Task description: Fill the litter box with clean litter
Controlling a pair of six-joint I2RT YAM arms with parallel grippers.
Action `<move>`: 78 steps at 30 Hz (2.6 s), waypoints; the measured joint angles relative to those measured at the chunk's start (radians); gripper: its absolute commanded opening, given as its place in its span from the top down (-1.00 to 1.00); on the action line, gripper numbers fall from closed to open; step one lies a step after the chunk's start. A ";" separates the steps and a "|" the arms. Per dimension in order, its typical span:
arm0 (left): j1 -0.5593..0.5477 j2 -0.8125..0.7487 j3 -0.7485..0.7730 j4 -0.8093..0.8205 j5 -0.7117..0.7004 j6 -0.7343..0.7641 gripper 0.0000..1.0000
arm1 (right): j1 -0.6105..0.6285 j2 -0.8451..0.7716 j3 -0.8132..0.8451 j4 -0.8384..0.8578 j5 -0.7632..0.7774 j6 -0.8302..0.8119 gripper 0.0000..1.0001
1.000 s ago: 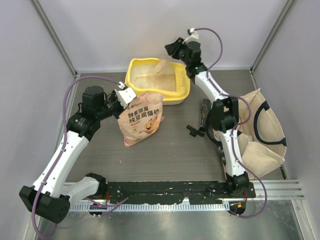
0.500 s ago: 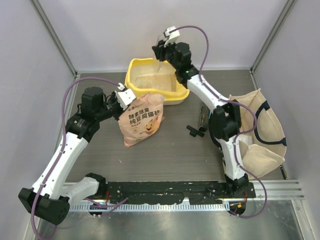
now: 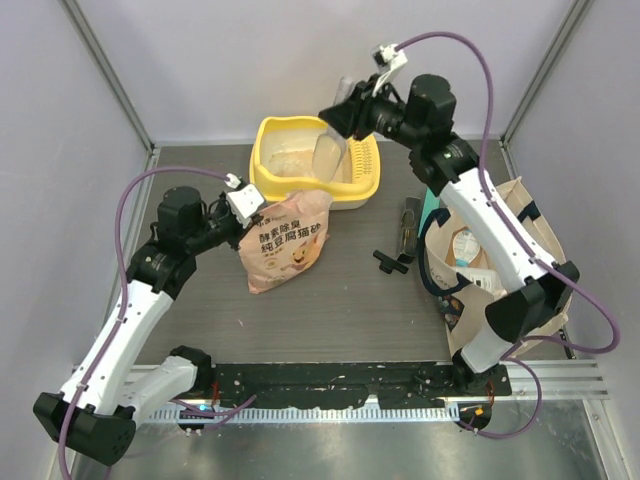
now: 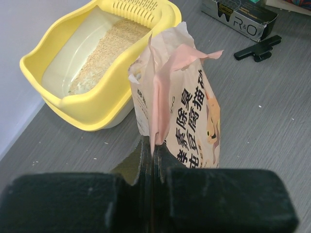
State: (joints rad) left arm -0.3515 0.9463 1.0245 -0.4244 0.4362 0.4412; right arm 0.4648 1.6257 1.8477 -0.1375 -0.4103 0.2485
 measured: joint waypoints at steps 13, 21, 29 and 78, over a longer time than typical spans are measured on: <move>0.000 -0.010 -0.007 0.002 0.005 -0.027 1.00 | 0.036 0.198 -0.122 -0.043 -0.035 -0.010 0.98; 0.000 0.009 -0.006 0.035 -0.029 -0.165 1.00 | 0.142 0.141 -0.368 0.161 0.139 -0.005 0.98; 0.001 0.054 0.000 0.084 -0.072 -0.345 1.00 | 0.322 0.097 -0.666 0.447 0.416 -0.121 0.98; 0.008 -0.006 -0.052 0.092 -0.076 -0.300 1.00 | 0.174 0.248 -0.543 0.316 0.195 0.869 0.98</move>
State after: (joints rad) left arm -0.3439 0.9405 0.9722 -0.3328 0.3603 0.1413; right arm 0.6392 1.8732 1.3048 0.1783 -0.2150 1.1175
